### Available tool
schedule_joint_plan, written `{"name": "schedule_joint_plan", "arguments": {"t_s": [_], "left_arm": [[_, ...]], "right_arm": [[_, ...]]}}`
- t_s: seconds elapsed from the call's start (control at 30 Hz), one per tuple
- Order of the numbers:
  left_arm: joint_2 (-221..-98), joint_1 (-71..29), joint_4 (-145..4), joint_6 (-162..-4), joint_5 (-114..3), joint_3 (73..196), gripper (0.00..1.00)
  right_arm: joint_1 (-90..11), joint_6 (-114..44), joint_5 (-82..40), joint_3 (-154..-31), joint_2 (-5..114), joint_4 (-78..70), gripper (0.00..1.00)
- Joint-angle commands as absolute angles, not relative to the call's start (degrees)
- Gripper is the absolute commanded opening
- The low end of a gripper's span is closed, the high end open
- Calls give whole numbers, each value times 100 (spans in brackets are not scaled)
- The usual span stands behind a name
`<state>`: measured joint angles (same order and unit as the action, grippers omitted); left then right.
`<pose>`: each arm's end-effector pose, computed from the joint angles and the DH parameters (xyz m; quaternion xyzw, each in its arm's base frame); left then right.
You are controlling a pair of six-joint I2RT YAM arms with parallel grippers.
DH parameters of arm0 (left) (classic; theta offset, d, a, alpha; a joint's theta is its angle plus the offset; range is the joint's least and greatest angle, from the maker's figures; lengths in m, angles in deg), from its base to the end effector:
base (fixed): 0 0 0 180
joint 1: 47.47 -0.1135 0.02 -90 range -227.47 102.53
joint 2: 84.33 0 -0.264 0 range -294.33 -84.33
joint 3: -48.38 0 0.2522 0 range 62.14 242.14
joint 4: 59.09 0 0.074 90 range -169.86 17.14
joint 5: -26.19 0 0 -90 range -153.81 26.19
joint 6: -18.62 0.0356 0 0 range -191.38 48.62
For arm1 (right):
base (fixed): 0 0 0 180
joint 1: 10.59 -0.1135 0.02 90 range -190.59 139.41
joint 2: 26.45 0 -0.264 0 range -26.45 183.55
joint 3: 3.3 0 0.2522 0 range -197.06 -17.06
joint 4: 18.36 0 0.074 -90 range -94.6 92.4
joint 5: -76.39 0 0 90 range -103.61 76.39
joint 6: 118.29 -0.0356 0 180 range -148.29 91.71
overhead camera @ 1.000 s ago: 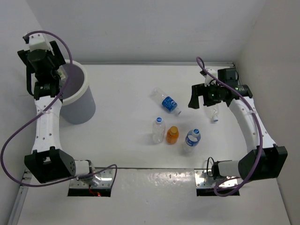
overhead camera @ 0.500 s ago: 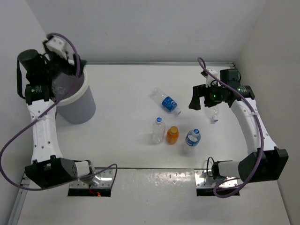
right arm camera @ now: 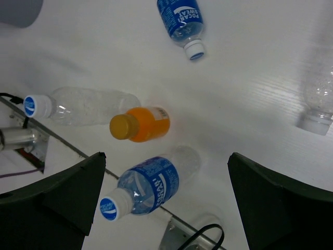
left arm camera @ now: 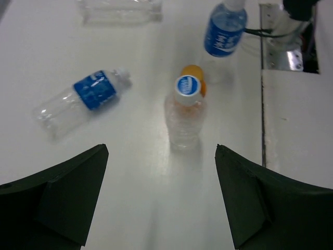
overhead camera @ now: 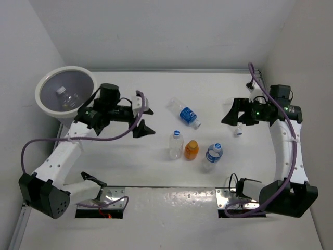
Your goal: Put the plastic bottles in the bin
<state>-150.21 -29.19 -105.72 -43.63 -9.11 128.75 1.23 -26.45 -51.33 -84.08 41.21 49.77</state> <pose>0.2153 -0.1017 0.3672 0.5085 0.6286 -0.3653 0.4614 0.2236 -0.0245 0.3312 -0.0183 0.9076 0.2723 0.3191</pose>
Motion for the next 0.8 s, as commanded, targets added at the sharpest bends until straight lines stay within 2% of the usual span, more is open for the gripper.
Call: {"name": "schedule_joint_plan", "arguments": {"t_s": [0.0, 0.2, 0.37, 0.53, 0.77], "left_arm": [[-15068, -2140, -10775, -3746, -1071, 12736, 91], [-15718, -1391, -10601, -3727, -1291, 12682, 91], [-16263, -1284, -9721, -4264, -1494, 12621, 89], [-16939, -951, -9413, -4492, -1625, 12911, 89], [-17274, -774, -9342, -4492, -1573, 12911, 89]], "right_arm": [[259, -2504, -5833, -8929, 4035, 5437, 100], [189, -2311, -6108, -9343, 3983, 6175, 100], [-205, -1977, -5835, -9195, 3702, 6457, 100], [-347, -1827, -5589, -8887, 3464, 6475, 100], [-408, -1573, -5352, -8764, 3279, 6615, 100]]}}
